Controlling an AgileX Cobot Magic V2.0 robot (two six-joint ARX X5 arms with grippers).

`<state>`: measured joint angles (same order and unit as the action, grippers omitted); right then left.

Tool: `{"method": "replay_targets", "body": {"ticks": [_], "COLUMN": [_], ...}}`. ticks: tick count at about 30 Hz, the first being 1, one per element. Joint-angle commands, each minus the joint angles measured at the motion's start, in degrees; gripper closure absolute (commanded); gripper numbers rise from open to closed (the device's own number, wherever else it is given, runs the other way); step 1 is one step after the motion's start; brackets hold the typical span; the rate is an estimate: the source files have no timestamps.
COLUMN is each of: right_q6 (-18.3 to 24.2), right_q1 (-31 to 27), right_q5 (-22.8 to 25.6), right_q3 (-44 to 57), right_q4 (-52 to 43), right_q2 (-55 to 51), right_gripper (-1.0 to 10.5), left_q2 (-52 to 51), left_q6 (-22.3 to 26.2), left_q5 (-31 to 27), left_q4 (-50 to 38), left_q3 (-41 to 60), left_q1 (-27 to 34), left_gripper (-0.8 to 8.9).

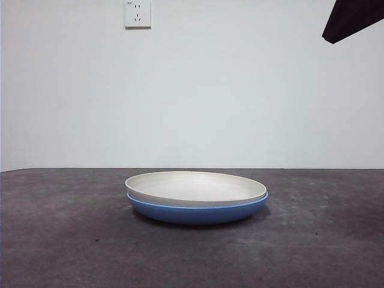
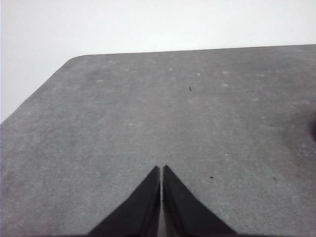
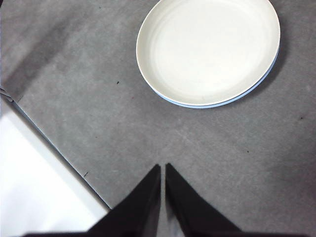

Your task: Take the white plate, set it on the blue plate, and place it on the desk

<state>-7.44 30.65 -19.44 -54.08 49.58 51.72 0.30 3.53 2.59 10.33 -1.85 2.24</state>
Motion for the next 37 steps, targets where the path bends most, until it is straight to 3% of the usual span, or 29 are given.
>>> {"method": "replay_targets", "body": {"ticks": [1, 7, 15, 19, 23, 31, 37], "right_q6": [0.57, 6.12, 6.01, 6.01, 5.97, 5.86, 4.63], "right_q1": [0.35, -6.62, -23.19, -28.02, -30.03, -30.42, -30.42], "right_q5": [-0.02, 0.87, 1.66, 1.99, 5.07, 11.98, 12.52], "right_q3": [-0.44, 0.31, 15.3, 25.94, 34.58, 45.72, 50.64], "right_q4": [-0.44, -3.34, -25.18, -36.57, -43.93, -47.87, -47.87], "right_q2": [0.2, -4.46, -20.55, -28.81, -35.93, -46.8, -50.8], "right_gripper": [9.4, 9.4, 9.4, 9.4, 9.4, 9.4, 9.4], "left_q2": [-0.13, -0.13, -0.11, -0.11, -0.13, -0.11, -0.11], "left_q6": [-0.13, -0.13, -0.13, -0.13, -0.13, -0.13, -0.13], "left_q5": [-0.15, -0.13, -0.13, -0.15, -0.15, -0.13, -0.13], "left_q4": [0.39, 0.42, 0.42, 0.42, 0.42, 0.42, 0.42], "left_q3": [1.18, 1.18, 1.18, 1.18, 1.18, 1.18, 1.18], "left_q1": [0.09, 0.09, 0.09, 0.09, 0.09, 0.09, 0.09], "left_gripper": [8.04, 8.04, 8.04, 8.04, 8.04, 8.04, 8.04]}}
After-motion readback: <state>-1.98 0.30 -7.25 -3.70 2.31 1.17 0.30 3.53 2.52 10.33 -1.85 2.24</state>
